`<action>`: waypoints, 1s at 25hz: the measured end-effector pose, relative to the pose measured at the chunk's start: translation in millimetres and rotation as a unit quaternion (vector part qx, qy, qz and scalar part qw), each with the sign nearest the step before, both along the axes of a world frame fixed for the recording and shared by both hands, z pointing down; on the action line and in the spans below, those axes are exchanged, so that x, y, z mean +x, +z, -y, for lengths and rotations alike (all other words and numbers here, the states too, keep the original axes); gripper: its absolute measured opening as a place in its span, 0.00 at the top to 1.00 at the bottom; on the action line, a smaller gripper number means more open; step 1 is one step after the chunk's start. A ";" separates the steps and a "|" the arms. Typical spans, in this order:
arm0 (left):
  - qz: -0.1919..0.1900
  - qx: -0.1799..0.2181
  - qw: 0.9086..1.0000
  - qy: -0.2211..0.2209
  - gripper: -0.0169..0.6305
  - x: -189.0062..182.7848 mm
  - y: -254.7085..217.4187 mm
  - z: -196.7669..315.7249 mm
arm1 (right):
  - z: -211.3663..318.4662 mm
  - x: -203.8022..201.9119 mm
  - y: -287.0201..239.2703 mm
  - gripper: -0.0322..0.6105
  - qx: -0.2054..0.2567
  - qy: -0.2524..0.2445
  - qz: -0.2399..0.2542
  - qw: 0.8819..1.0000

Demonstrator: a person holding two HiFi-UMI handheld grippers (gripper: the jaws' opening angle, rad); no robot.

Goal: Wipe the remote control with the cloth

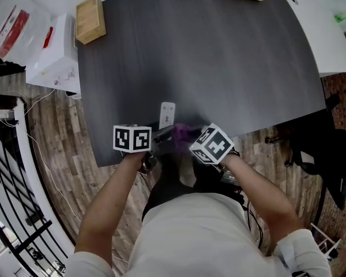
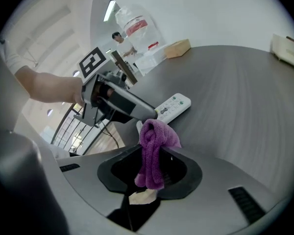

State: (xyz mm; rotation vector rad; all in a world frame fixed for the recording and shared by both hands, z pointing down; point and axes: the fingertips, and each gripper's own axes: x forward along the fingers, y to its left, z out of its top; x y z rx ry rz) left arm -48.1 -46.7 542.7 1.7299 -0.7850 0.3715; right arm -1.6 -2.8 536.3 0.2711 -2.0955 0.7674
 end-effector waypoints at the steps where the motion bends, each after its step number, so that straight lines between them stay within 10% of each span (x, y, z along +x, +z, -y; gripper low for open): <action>1: -0.013 -0.002 1.000 -0.017 0.53 -0.2 -1.6 2.5 | -3.8 -0.4 0.8 0.78 -0.003 -0.006 0.002 1.000; 7: -0.035 0.004 0.998 -0.043 0.53 0.7 -6.3 8.7 | -41.2 -11.4 -4.7 0.78 -0.010 -0.106 0.023 0.994; 11: 0.023 0.060 0.997 0.052 0.53 -7.5 -15.1 7.7 | -57.1 -7.9 -12.2 0.78 -0.013 -0.126 0.045 0.991; 13: 0.094 0.130 0.975 0.155 0.53 -16.9 -24.9 8.0 | -49.3 -1.8 -14.3 0.78 -0.007 -0.106 0.049 0.993; 14: 0.140 0.174 0.949 0.222 0.53 -21.4 -29.7 8.3 | -44.1 1.8 -15.4 0.78 -0.004 -0.096 0.051 0.994; 16: 0.239 0.269 0.854 0.375 0.53 -26.2 -34.9 8.2 | -32.5 10.7 -17.2 0.78 0.002 -0.073 0.051 0.996; 19: 0.341 0.373 0.637 0.582 0.53 -22.5 -29.0 5.7 | -16.3 27.9 -18.7 0.78 0.010 -0.034 0.046 0.998; 22: 0.365 0.426 0.420 0.714 0.52 -14.9 -14.1 4.1 | -5.4 45.2 -20.6 0.78 0.017 0.003 0.043 0.999; 25: 0.342 0.439 0.272 0.785 0.47 -9.8 -1.2 -0.8 | -0.4 60.0 -22.3 0.78 0.024 0.031 0.040 0.998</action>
